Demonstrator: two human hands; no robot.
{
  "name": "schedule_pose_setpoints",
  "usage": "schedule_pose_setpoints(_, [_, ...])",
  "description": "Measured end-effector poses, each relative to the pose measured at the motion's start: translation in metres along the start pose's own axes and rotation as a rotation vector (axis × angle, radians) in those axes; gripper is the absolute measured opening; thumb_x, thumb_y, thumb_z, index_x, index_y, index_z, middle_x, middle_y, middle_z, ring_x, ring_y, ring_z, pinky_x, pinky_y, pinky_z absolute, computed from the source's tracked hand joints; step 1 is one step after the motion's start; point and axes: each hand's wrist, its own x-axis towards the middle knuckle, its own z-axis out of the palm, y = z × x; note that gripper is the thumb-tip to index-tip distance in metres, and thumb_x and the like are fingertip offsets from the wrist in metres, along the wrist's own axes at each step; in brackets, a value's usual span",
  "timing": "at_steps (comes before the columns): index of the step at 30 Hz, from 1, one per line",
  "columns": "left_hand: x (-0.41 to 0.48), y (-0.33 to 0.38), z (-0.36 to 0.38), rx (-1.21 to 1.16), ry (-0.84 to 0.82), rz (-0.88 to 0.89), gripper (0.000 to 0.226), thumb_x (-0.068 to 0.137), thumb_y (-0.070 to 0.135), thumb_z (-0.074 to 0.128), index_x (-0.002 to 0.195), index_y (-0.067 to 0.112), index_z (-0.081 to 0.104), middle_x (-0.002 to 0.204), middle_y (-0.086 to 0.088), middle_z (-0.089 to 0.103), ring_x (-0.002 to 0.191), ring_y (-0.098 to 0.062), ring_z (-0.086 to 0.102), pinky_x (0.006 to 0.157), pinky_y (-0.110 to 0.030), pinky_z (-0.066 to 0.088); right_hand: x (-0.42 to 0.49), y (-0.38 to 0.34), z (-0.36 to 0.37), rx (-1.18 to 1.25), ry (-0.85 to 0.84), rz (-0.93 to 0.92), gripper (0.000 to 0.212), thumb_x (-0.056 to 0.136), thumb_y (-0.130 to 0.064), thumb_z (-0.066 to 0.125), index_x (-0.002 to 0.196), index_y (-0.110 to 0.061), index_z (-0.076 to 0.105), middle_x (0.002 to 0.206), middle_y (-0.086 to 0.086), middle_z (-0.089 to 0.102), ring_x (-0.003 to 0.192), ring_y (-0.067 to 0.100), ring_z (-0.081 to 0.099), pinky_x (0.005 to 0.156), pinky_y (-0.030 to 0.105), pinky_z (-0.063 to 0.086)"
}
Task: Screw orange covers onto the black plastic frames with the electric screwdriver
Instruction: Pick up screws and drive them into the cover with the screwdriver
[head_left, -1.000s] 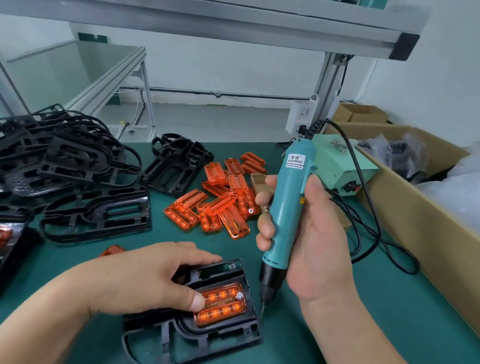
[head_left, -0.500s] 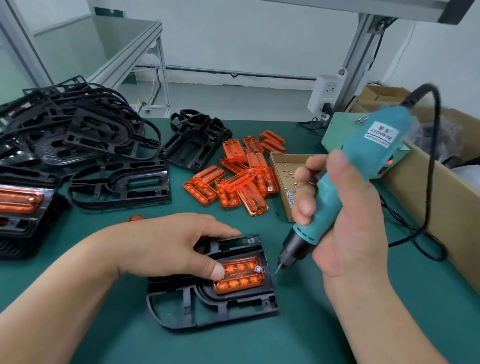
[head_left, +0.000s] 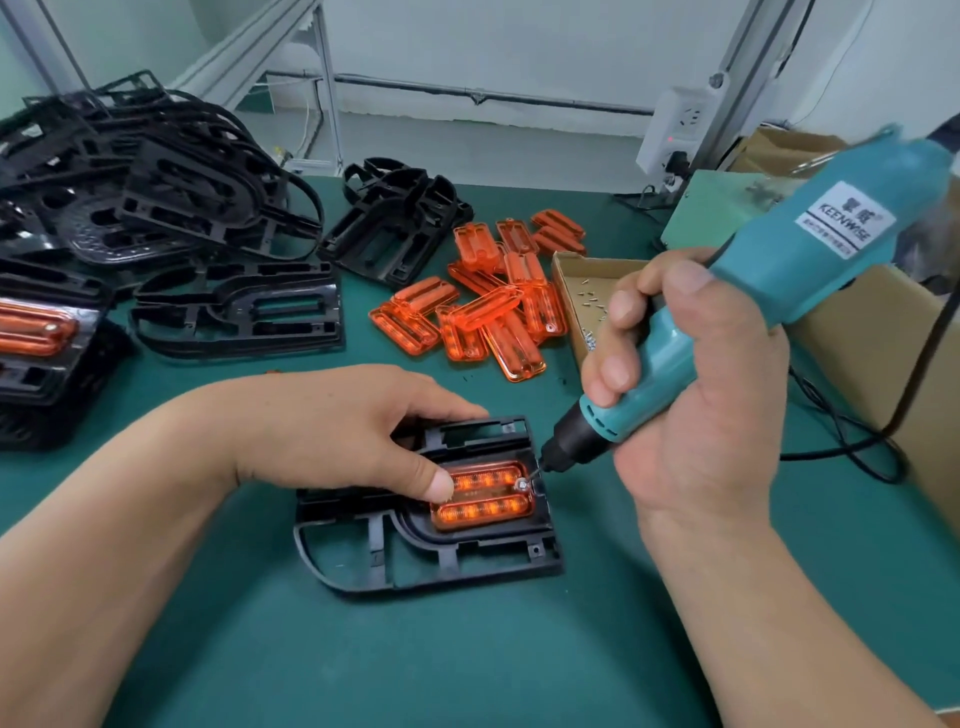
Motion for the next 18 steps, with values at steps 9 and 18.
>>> schedule_pose_setpoints(9, [0.0006,-0.0007,-0.0013,0.032,-0.003,-0.037,0.05,0.094,0.037,0.079,0.138,0.052,0.06,0.118,0.029,0.07,0.109,0.006,0.067,0.086,-0.004,0.044,-0.0026,0.0006,0.0024,0.004,-0.082,-0.012,0.01,0.096,-0.014,0.055,0.089,-0.008,0.049,0.077,0.008,0.056,0.046,0.017,0.047,0.048,0.025,0.038])
schedule_pose_setpoints(18, [-0.0007,-0.0002,-0.0007,0.11,0.031,-0.127,0.07,0.083,0.053,0.078,0.148,0.047,0.054,0.129,0.037,0.063,0.121,0.011,0.059,0.113,-0.031,0.042,-0.0042,-0.0007,0.0048,-0.027,-0.08,0.011,0.017,0.089,-0.022,0.059,0.09,-0.009,0.047,0.077,0.008,0.055,0.046,0.018,0.046,0.048,0.026,0.036])
